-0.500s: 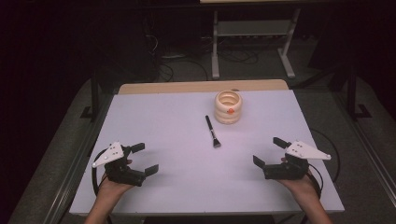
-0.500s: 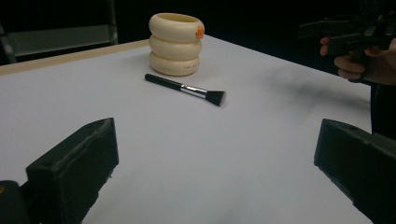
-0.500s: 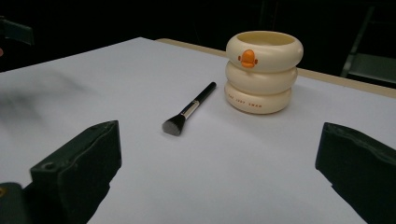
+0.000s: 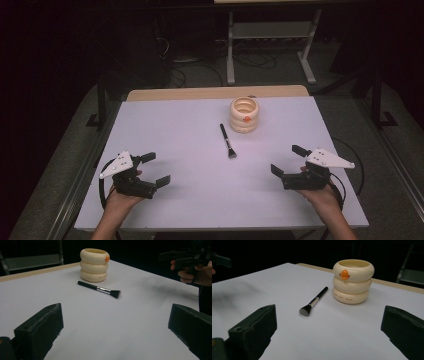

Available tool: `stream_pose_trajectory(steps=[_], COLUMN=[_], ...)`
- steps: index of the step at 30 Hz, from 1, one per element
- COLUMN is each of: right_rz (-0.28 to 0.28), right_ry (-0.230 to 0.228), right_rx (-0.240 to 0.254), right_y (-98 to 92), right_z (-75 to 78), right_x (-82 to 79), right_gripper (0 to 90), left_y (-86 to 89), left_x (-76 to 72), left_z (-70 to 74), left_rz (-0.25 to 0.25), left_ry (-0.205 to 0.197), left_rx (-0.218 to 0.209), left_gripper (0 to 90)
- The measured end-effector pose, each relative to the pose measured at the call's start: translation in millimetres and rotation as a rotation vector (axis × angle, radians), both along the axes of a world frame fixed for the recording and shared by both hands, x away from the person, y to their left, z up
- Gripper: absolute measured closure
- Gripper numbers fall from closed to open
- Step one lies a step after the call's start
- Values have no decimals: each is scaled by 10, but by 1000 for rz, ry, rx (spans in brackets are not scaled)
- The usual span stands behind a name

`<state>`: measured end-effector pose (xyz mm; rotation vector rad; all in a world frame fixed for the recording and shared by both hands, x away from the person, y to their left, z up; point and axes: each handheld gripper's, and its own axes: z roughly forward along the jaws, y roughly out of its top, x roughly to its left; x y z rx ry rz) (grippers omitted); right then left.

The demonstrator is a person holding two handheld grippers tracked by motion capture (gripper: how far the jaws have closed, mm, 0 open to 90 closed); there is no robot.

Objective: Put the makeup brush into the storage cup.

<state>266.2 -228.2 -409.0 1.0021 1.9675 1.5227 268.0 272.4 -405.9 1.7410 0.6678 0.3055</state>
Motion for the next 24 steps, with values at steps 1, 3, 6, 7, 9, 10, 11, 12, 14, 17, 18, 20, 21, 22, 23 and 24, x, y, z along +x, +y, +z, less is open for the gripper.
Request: stream_pose_trajectory(steps=[1, 3, 6, 7, 9, 10, 11, 12, 14, 17, 18, 20, 21, 22, 23, 24], right_rz=[1, 4, 7, 7, 18, 21, 25, 27, 22, 26, 26, 26, 28, 30, 30, 30], right_ry=[0, 7, -1, -1, 2, -6, -6, -10, -4, 3, 3, 1, 5, 6, 6, 5], right_rx=[-2, -2, -10, -10, -13, -17, -15, -17, 1, 11, 11, 10, 12, 14, 14, 13], right_y=[9, 38, 78, 78, 134, 143, 158, 170, 185, 196, 205, 208, 211, 216, 216, 219], right_z=[0, 1, 16, 16, 35, 37, 44, 51, 64, 70, 71, 71, 71, 68, 68, 67], right_x=[7, 21, 45, 45, 73, 84, 94, 105, 127, 167, 180, 188, 199, 218, 218, 226], right_gripper=[0, 0, 0, 0, 0, 0, 0, 0, 0, 0, 0, 0, 0, 0, 0, 0], left_y=[0, 6, 16, 24, 28, 28, 28, 27, 22, 18, 16, 17, 23, 23, 22, 20], left_x=[0, -6, -22, -30, -39, -45, -45, -48, -49, -53, -59, -59, -57, -53, -51, -50], left_z=[0, -7, -23, -26, -21, -10, -10, -6, -4, -2, -4, -2, 2, 2, 1, -1], left_rz=[0, 3, 1, 3, 5, 2, 2, 4, 6, -1, 2, 3, 2, 2, 0, -3], left_ry=[0, 0, 0, 0, 2, -4, -4, -5, -1, -4, -3, -4, -3, -4, -4, -5], left_rx=[0, -6, 5, 7, -2, 0, 0, 0, -14, -10, -17, -22, -19, -22, -23, -22], left_gripper=[0, 0, 0, 0, 0, 0, 0, 0, 0, 0, 0, 0, 0, 0, 0, 0])
